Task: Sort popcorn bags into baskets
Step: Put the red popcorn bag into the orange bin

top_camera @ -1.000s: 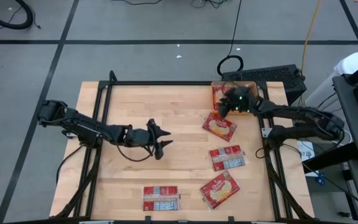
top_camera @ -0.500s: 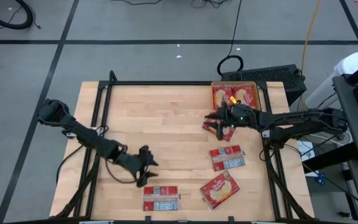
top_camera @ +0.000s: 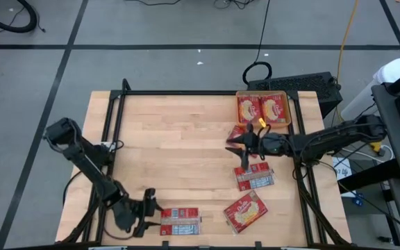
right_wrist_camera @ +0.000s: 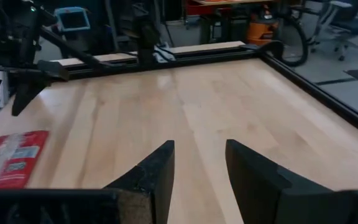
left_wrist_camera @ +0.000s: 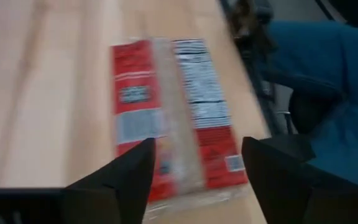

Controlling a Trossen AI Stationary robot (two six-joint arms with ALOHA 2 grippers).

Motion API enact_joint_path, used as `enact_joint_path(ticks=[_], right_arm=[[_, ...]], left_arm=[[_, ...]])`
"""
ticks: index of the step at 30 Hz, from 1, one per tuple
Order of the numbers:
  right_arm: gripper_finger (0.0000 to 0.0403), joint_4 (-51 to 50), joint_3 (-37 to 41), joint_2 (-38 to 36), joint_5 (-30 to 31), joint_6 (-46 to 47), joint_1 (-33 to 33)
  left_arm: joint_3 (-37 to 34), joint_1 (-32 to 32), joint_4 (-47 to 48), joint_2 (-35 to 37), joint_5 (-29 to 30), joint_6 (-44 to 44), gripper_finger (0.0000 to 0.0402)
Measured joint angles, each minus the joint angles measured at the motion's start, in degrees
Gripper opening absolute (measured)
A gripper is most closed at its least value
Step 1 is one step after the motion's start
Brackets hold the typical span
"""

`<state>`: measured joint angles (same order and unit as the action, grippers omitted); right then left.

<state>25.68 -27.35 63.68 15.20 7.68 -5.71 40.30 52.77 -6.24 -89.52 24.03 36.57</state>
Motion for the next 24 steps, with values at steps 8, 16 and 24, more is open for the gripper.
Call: enact_joint_path(ticks=[8,16,24], right_arm=[[0.0135,2.22,0.09,4.05,2.99,2.14,-3.1],[0.0135,8.09,0.09,11.17,2.91,2.14,-5.4],[0.0135,8.15,0.09,14.34,2.8,3.21,-5.92]], left_arm=[[7.0,1.99,-0.03,-12.29,-3.08,-1.41,0.0191],[7.55,-2.21,2.74,-15.87,7.48,0.66,0.0151],[7.55,-9.48,5.37,-14.53,6.58,-1.83,0.0145]])
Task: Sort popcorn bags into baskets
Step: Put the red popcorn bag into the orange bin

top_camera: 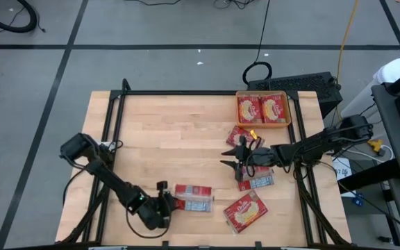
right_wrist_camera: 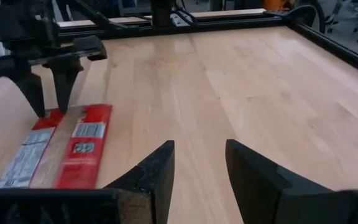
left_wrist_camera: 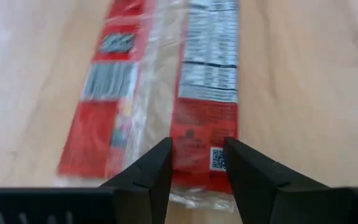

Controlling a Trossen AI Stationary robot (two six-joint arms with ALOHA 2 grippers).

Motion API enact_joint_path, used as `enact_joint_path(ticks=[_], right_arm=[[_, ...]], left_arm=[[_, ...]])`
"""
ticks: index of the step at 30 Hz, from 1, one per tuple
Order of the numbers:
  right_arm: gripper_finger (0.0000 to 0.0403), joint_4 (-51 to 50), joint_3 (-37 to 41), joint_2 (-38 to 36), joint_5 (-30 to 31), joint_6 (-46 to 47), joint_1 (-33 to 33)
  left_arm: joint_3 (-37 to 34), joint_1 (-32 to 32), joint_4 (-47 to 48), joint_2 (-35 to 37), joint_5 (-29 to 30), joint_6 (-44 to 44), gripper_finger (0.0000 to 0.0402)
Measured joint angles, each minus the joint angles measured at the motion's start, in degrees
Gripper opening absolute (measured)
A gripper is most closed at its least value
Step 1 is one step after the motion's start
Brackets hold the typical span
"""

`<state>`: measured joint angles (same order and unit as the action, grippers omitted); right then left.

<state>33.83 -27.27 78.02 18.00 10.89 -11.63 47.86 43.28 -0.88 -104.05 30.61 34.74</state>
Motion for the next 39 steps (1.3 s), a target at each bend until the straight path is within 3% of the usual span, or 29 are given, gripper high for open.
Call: enact_joint_path(ticks=[2,9,12,18,23,28,36,39], right_arm=[[0.0135,-0.46,0.0,-0.02,0.01,0.16,-0.72],[0.0135,-0.55,0.0,-0.02,0.22,-1.07,-2.04],[0.0135,-0.53,0.0,-0.02,0.37,-1.09,-2.0],[0.0135,-0.6,0.05,-0.02,0.19,-1.11,-2.0],[0.0135,1.28,1.94,-0.07,0.21,-1.11,-2.0],[0.0135,7.01,4.57,-0.07,0.24,-1.12,-2.0],[0.0135,9.45,5.53,-0.07,2.47,-1.13,-2.0],[0.0135,10.73,5.53,-0.07,2.97,-1.23,-2.0]], left_arm=[[0.0,-0.13,0.97,1.75,-2.41,-2.51,0.0145],[0.04,2.01,1.55,5.99,-2.12,-1.15,0.0151],[0.09,4.01,1.0,4.65,-1.28,1.02,0.0179],[0.07,5.97,1.1,1.71,6.04,2.18,0.0253],[0.02,5.6,-1.39,-1.33,6.71,-1.14,0.0266],[0.19,4.21,-1.58,-4.35,6.34,-2.98,0.0222],[-0.09,0.27,-1.36,-2.83,5.86,-9.8,0.0025],[-0.13,-1.95,-1.09,-0.19,5.57,-9.98,0.0012]])
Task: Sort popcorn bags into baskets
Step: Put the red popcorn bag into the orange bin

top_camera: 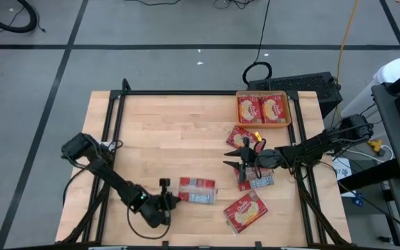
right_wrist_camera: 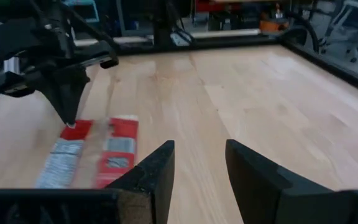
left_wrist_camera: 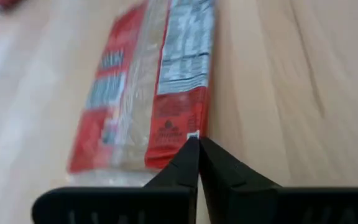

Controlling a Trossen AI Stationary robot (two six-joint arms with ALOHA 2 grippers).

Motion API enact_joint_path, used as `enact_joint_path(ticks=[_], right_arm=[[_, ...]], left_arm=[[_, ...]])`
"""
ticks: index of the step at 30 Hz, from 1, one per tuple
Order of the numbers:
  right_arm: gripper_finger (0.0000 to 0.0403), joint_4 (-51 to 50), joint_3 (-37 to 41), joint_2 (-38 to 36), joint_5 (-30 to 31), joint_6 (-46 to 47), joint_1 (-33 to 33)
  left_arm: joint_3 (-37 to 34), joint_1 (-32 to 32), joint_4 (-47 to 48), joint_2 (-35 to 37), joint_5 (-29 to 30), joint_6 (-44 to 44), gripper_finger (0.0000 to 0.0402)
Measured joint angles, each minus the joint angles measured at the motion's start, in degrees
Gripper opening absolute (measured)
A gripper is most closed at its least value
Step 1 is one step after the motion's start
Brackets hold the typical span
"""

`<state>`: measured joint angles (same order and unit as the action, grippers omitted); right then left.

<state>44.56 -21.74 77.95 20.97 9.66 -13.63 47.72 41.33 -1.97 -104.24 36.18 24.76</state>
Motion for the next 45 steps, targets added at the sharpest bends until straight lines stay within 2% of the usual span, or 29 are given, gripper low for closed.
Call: enact_joint_path(ticks=[6,10,13,18,24,27,29,32,40,45], right_arm=[[0.0135,-1.71,-2.63,0.0,0.07,-2.57,-1.03],[0.0135,-11.13,-8.93,0.62,0.1,-4.93,-3.77],[0.0143,-19.72,-14.1,2.32,0.27,-5.43,-5.64],[0.0175,-29.19,-21.56,7.31,1.83,-3.88,-7.28],[0.0213,-30.85,-25.09,13.81,1.68,-3.19,-6.97],[0.0215,-31.36,-25.33,16.19,5.08,-3.09,-6.73],[0.0206,-31.46,-25.38,17.04,6.23,-3.06,-6.48],[0.0172,-31.68,-25.46,17.84,7.08,-1.84,-5.58],[0.0018,-34.01,-25.4,16.26,6.6,-0.93,-4.7],[0.0021,-39.68,-25.39,11.39,2.89,-0.49,-3.09]], left_arm=[[0.04,-5.62,-0.09,6.91,0.07,-3.55,0.0004],[0.09,-10.18,1.22,11.13,-0.66,-3.64,0.0003],[0.11,-13.94,1.26,12.89,-4.09,-3.57,0.0003],[0.11,-18.37,1.19,13.22,-9.37,-3.78,0.0002],[0.11,-20.35,0.73,13.22,-10.88,-5.3,0.0002],[0.11,-21.03,0.19,13.22,-11.26,-6.21,0.0001],[0.11,-21.54,0.03,13.22,-11.7,-6.67,0.0001],[0.11,-22.25,-0.37,13.22,-11.78,-7.1,0.0004],[0.17,-22.72,-6.65,14.98,-11.67,-15.13,0.0031],[0.15,-22.85,-7.36,20.21,-9.91,-18.84,0.0081]])
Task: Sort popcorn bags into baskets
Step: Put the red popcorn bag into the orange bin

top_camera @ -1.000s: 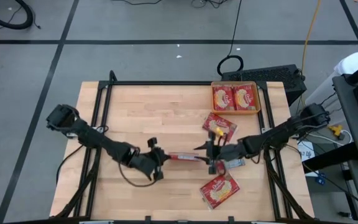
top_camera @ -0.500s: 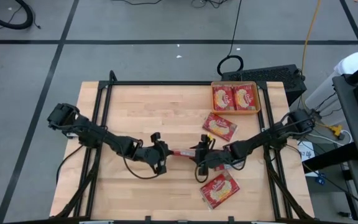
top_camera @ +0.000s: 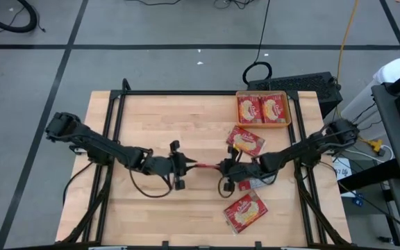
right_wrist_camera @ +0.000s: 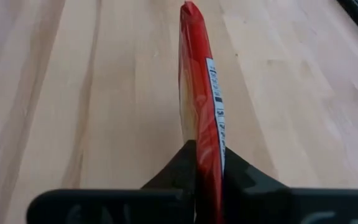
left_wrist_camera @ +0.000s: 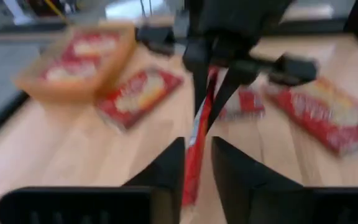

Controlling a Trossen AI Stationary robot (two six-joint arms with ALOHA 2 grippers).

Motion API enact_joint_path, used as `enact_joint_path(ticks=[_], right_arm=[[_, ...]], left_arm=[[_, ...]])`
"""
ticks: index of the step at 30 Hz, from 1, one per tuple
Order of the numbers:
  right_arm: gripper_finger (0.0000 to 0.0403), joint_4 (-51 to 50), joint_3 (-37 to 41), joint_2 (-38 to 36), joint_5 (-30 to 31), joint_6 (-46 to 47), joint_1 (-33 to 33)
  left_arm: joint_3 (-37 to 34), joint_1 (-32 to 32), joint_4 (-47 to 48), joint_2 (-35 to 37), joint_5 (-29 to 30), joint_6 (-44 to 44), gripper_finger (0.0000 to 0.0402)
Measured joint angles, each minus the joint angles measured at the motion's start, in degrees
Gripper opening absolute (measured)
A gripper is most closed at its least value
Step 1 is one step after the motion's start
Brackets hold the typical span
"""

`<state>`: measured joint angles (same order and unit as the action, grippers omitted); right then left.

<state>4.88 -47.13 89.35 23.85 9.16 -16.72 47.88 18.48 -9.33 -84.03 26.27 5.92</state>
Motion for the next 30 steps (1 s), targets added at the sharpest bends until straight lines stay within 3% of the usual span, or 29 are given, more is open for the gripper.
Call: enact_joint_path(ticks=[5,10,13,17,22,28,30], right_arm=[[0.0011,-8.42,-4.5,-2.11,-8.83,2.14,4.21],[0.0011,-13.72,-8.62,-1.32,-12.38,0.5,6.6],[0.0021,-13.35,-9.41,-1.38,-12.39,0.34,7.38],[0.0022,-12.87,-9.66,-1.38,-13.57,-1.2,7.7],[0.0017,-12.89,-9.66,-1.36,-13.55,-2.04,7.68],[0.0029,-12.53,-9.66,-1.36,-9.23,-1.88,7.57],[0.0045,-12.24,-9.66,-1.76,-6.22,-2.21,7.31]], left_arm=[[0.12,-1.84,-6.16,1.9,-1.87,-2.21,0.0159],[-0.07,-5.25,-5.31,-0.46,-7.86,2.9,0.0235],[0.1,-7.0,-4.92,-3.34,-10.97,4.16,0.0259],[-0.04,-9.11,-6.18,-8.04,-17.82,3.06,0.0263],[-0.01,-11.47,-8.76,-11.38,-18.26,2.85,0.0208],[0.02,-13.16,-8.13,-10.5,-18.4,1.44,0.0046],[0.02,-13.75,-6.39,-9.32,-18.41,2.06,0.0019]])
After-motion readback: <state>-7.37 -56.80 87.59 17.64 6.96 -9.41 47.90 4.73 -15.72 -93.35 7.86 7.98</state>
